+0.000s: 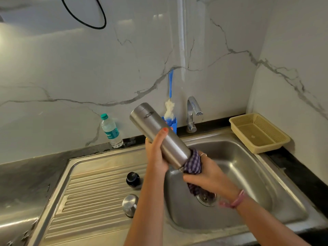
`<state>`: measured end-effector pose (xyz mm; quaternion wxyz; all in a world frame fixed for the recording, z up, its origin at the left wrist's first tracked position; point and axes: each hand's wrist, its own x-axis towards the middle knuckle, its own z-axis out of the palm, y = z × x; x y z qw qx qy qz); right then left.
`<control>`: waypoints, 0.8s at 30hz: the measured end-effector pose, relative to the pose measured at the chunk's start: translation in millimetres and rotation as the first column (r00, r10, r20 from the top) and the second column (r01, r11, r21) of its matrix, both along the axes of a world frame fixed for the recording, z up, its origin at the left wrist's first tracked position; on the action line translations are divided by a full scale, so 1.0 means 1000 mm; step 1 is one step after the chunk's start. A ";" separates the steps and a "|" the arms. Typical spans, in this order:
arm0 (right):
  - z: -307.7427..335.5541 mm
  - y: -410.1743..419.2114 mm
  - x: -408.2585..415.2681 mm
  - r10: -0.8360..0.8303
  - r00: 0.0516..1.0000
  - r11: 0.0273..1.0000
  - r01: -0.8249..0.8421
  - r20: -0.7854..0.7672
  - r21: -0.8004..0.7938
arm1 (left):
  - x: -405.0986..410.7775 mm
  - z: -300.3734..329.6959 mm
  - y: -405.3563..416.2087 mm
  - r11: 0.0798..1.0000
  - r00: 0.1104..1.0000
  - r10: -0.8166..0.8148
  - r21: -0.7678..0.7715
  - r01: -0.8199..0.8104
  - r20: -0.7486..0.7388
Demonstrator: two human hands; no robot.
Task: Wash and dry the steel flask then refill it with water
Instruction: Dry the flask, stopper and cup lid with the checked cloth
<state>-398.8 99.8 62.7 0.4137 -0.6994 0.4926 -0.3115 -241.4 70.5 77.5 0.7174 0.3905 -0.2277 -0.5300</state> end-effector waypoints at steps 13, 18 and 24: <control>0.009 0.012 0.000 -0.139 0.952 0.960 0.062 -0.272 -0.275 | -0.007 -0.012 0.005 0.999 0.999 -0.032 0.022 0.033 -0.038; 0.014 0.008 -0.007 0.185 0.970 0.941 -0.222 0.159 0.255 | -0.004 -0.023 0.013 0.950 0.949 -0.295 -0.142 0.279 -0.110; 0.012 0.022 -0.004 0.074 0.900 0.859 -0.277 0.431 0.431 | -0.002 -0.023 0.016 0.909 0.908 -0.392 -0.210 0.359 -0.147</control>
